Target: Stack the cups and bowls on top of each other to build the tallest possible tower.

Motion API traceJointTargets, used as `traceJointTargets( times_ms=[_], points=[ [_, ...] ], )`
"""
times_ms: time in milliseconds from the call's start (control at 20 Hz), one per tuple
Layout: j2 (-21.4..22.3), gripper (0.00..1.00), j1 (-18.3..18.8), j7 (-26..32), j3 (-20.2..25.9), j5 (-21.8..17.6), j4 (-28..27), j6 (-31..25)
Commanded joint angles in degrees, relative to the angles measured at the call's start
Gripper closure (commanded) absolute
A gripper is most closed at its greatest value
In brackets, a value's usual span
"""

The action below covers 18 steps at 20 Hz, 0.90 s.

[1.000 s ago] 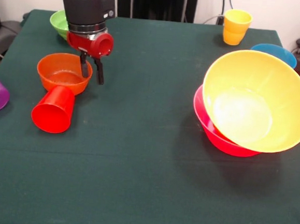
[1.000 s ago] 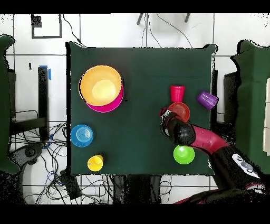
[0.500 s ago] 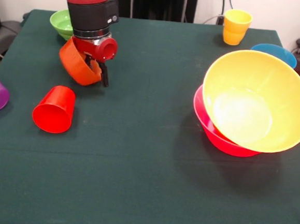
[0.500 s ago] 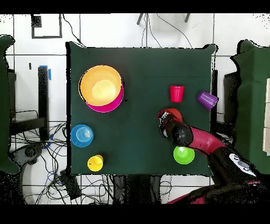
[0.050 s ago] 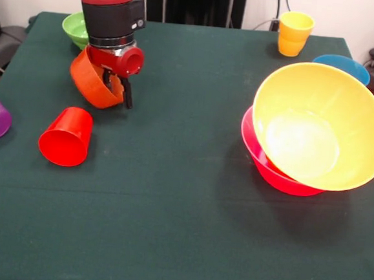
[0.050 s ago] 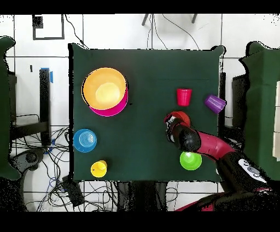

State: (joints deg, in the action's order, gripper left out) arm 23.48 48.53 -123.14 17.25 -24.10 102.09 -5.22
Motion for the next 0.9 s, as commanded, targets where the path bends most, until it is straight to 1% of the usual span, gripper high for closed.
traceJointTargets(
  times_ms=[50, 100, 350, 800, 900],
  points=[
    [-4.05, 0.00, 0.89, 4.67, 0.21, -4.85, -8.57, -3.38],
    [-3.93, 1.00, 0.53, 4.26, -0.24, -4.85, -8.72, -3.29],
    [-3.11, 1.00, -1.02, 3.40, -1.77, -5.62, -8.99, -1.94],
    [-0.05, 1.00, -1.10, 2.92, -1.77, -4.60, -6.86, -3.77],
    [1.27, 1.00, -1.19, 2.85, -1.77, -4.21, -6.00, -4.62]
  ],
)
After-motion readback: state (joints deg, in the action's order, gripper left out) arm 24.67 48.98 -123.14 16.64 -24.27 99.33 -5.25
